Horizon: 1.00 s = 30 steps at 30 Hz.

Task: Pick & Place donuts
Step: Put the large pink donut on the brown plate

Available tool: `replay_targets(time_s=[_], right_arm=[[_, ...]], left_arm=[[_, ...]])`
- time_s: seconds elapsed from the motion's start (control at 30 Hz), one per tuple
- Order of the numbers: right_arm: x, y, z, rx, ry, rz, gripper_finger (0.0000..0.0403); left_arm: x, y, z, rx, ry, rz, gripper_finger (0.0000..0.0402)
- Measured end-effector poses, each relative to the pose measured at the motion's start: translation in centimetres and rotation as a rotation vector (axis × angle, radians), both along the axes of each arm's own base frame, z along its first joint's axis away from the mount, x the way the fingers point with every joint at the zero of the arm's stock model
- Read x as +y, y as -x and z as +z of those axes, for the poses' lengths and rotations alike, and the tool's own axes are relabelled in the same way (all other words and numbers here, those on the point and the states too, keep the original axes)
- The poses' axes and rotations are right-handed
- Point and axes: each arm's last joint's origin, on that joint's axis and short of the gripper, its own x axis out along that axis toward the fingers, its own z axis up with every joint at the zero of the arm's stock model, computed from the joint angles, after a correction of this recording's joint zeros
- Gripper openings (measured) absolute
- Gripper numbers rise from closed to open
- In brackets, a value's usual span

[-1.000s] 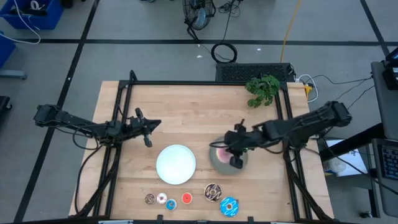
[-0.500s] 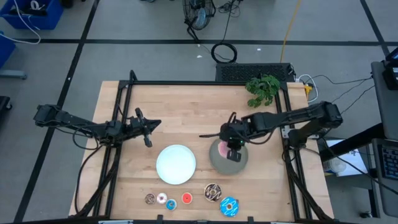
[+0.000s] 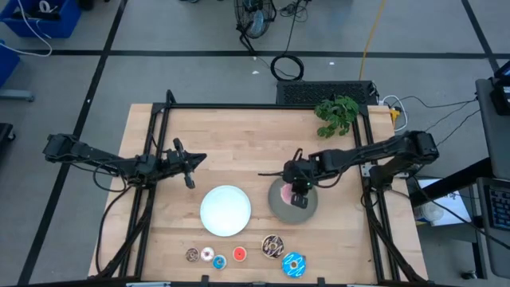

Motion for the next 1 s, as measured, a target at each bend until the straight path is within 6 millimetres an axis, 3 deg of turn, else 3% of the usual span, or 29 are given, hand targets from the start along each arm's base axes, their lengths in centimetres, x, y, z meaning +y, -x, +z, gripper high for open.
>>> replay_targets(time_s=[0.3, 0.63, 0.87, 1.0], right_arm=[[-0.4, 0.7, -2.1, 0.063, -0.009, -0.111, 0.0009], [-1.0, -0.8, -5.6, 0.145, -0.023, -0.110, 0.0009], [-1.3, -1.1, -5.9, 0.131, -0.005, -0.066, 0.0010], [-1.3, -1.2, -5.9, 0.111, -0.005, -0.065, 0.0039]], left_arm=[[0.0, 0.0, 0.0, 0.000, 0.000, 0.000, 0.0017], [0.0, 0.0, 0.0, -0.001, 0.004, -0.001, 0.0017], [0.0, 0.0, 0.0, 0.000, 0.001, -0.001, 0.0017], [0.0, 0.0, 0.0, 0.001, 0.001, -0.001, 0.0017]])
